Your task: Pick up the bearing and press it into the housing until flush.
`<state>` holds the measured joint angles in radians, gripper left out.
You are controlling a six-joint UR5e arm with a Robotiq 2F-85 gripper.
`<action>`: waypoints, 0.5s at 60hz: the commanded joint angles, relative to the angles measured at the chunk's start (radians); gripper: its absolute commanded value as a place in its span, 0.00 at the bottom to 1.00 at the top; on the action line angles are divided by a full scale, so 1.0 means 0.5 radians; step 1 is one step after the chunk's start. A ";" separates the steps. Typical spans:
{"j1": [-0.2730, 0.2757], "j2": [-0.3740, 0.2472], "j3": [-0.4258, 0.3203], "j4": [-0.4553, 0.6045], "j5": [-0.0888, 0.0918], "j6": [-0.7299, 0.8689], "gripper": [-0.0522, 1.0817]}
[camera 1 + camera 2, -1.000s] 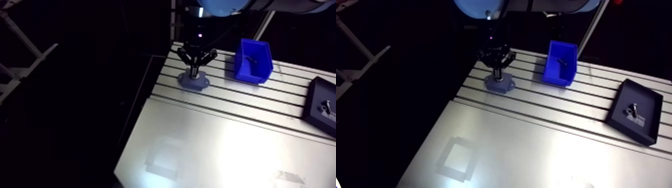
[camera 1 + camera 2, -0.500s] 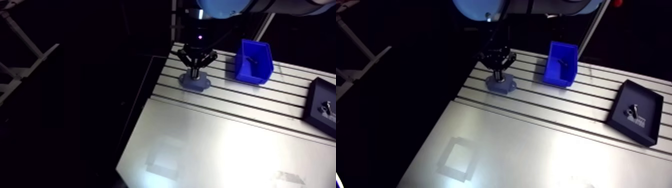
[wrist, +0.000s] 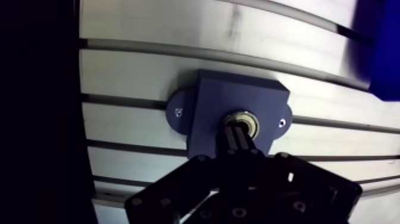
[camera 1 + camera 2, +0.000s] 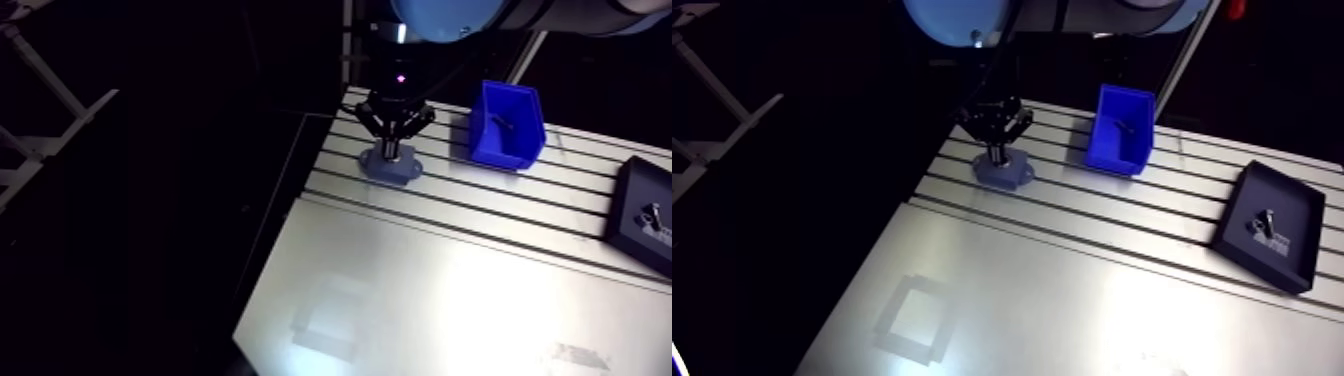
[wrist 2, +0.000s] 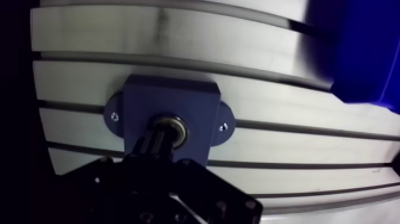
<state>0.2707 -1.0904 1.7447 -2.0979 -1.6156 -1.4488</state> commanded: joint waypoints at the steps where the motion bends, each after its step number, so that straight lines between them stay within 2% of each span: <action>1: -0.001 -0.005 0.000 0.000 0.002 0.000 1.00; 30: -0.013 -0.005 0.016 0.000 0.002 0.000 1.00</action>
<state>0.2679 -1.0927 1.7480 -2.0978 -1.6152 -1.4488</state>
